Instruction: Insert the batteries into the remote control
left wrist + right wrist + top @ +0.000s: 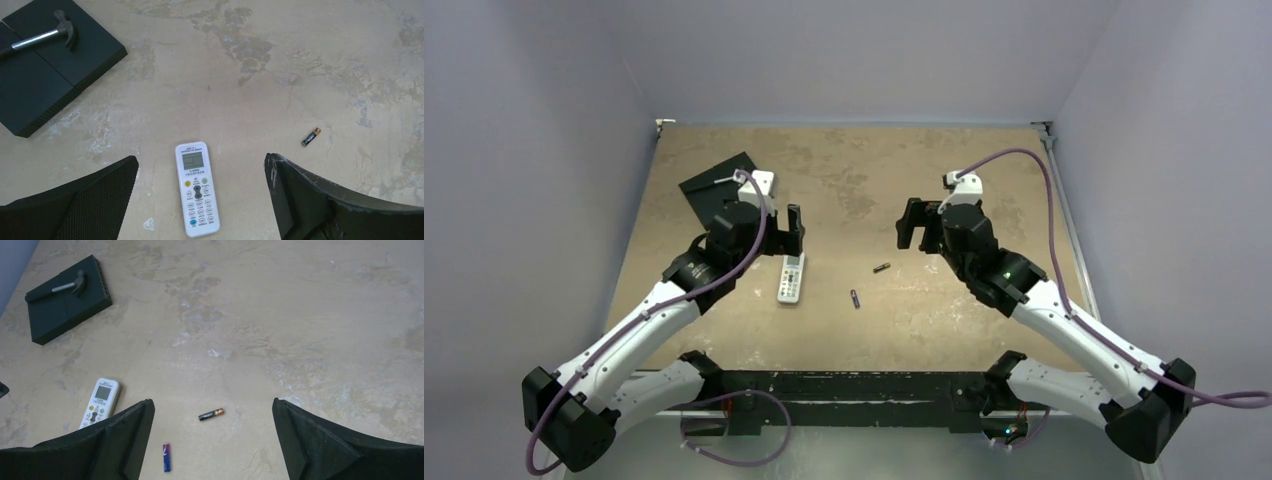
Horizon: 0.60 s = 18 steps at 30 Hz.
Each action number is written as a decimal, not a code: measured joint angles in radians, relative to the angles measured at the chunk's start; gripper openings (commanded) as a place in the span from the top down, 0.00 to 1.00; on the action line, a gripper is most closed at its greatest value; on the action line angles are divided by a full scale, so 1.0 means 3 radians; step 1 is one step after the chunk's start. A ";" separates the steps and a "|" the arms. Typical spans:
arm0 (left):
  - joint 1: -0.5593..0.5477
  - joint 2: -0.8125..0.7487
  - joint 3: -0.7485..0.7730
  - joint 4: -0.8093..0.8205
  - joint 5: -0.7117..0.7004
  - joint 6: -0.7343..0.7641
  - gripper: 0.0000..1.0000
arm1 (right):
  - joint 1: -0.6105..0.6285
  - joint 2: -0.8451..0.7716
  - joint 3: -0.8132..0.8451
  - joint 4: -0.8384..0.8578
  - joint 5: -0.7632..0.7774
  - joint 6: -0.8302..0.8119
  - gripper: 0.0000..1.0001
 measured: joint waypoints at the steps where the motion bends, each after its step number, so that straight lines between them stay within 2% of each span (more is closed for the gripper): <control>1: 0.0000 0.0004 0.0013 -0.0025 0.0000 -0.0032 0.01 | 0.0001 -0.0045 0.0000 -0.0046 0.0046 0.0028 0.01; 9: 0.0000 0.0031 0.0174 -0.0338 -0.0060 -0.0225 0.01 | 0.0001 -0.0111 0.0202 -0.0472 0.0108 0.0108 0.01; 15: 0.0000 0.0271 0.0319 -0.0559 -0.0156 -0.0340 0.05 | 0.0001 -0.0014 0.0264 -0.0623 -0.0175 -0.0066 0.01; 18: 0.0000 0.0548 0.0406 -0.0678 -0.0159 -0.0389 0.06 | 0.0001 -0.0037 0.0189 -0.0607 -0.0365 -0.0151 0.01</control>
